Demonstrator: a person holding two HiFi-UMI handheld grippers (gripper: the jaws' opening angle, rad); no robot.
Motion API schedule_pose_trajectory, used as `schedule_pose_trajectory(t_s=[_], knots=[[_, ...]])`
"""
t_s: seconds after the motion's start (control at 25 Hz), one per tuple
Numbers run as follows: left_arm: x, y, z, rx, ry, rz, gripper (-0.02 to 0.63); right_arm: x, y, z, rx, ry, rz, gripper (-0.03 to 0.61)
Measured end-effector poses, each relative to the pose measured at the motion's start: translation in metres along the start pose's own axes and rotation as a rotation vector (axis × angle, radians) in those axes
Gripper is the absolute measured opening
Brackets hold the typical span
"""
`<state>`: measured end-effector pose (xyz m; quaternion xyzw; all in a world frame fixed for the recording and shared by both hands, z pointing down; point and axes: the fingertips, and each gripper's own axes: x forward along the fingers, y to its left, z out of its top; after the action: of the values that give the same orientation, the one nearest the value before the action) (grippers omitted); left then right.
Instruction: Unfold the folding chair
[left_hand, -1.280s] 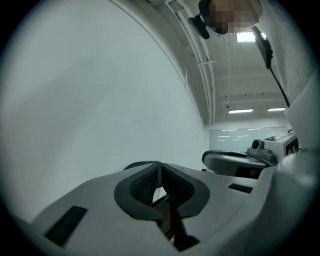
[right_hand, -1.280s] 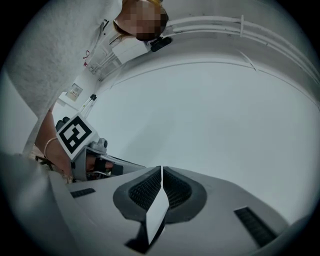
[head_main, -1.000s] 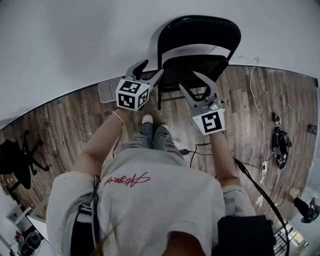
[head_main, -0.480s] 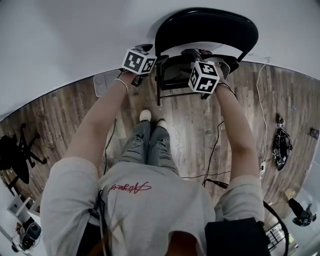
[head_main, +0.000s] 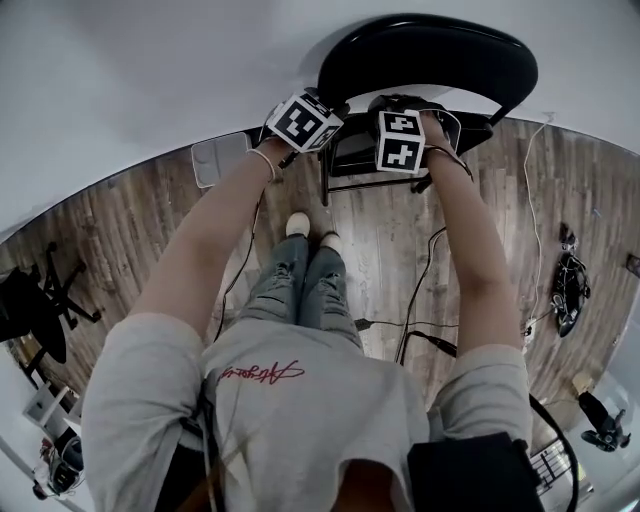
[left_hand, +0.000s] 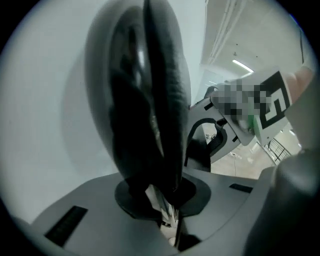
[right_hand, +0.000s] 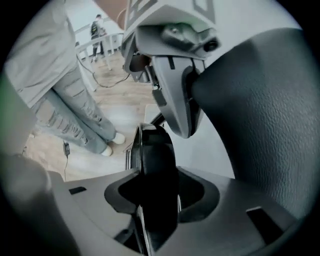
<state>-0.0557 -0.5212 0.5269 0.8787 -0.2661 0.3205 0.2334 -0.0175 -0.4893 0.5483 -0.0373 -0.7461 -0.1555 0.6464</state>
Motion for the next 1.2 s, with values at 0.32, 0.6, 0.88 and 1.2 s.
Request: schedule_pose_trajectory(t_s=[0.32,0.6,0.88,1.2], knots=[[-0.011,-0.012,-0.012,0.024,-0.033,0.008,0.038,-0.010,0.024,0.011,0.007,-0.013,-0.053,0.166],[-0.021,-0.024,-0.029,-0.035,-0.046,0.002,0.037,-0.030,0.079,0.020,-0.051,0.029,-0.118,0.166],[-0.015,-0.029,-0.039,-0.050,-0.017,-0.038,0.041,-0.047,0.148,0.016,-0.021,0.055,-0.196,0.183],[-0.015,-0.022,-0.043,0.093,-0.124,0.194,0.212,-0.052,0.188,0.014,0.023,-0.024,-0.285,0.193]])
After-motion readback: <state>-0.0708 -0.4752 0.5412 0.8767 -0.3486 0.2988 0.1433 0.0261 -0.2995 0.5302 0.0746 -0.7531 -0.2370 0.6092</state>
